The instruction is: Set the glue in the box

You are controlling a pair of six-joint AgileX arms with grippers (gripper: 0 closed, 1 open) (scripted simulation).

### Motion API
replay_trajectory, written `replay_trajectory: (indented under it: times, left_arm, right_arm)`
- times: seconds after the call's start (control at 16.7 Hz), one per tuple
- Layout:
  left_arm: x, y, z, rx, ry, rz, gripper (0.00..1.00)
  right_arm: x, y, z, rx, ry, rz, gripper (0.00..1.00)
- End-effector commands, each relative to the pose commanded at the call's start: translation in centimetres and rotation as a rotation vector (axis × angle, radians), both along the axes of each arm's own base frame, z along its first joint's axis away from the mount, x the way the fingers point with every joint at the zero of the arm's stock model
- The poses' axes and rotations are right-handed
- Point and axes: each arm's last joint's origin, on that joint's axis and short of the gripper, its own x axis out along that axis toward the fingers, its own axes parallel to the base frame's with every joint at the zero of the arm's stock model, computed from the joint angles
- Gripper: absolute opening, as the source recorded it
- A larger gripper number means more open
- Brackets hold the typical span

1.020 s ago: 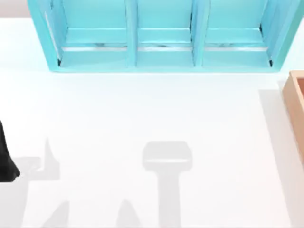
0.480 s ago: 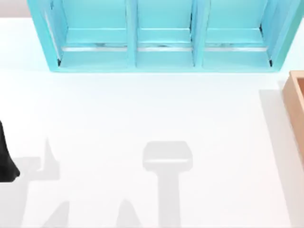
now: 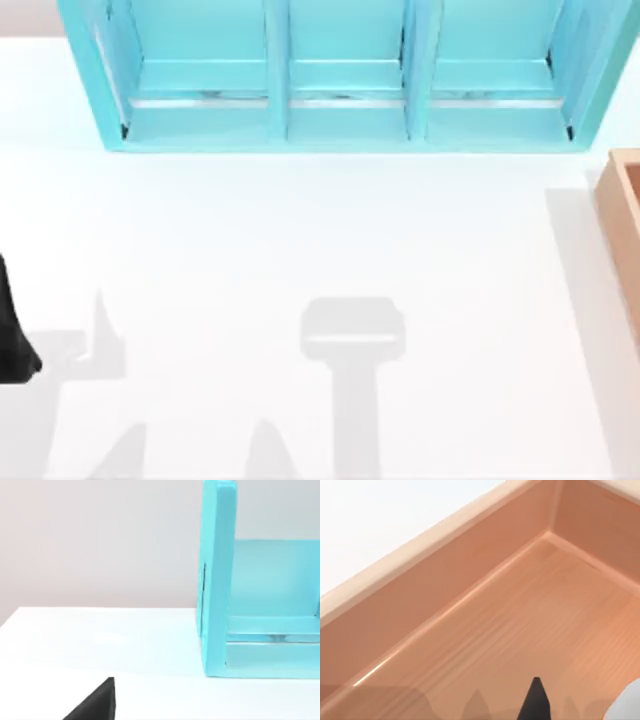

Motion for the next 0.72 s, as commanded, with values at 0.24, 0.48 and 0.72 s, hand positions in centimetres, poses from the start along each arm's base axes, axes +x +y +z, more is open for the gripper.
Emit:
replay_trajectory:
  times: [0.24, 0.48, 0.72]
  left_arm:
    - [0.0, 0.0, 0.0, 0.0, 0.0, 0.0, 1.0]
    - [0.0, 0.0, 0.0, 0.0, 0.0, 0.0, 1.0]
    - [0.0, 0.0, 0.0, 0.0, 0.0, 0.0, 1.0]
  right_arm:
    - [0.0, 0.0, 0.0, 0.0, 0.0, 0.0, 0.3]
    - [0.0, 0.0, 0.0, 0.0, 0.0, 0.0, 0.6]
    - [0.0, 0.0, 0.0, 0.0, 0.0, 0.0, 0.9]
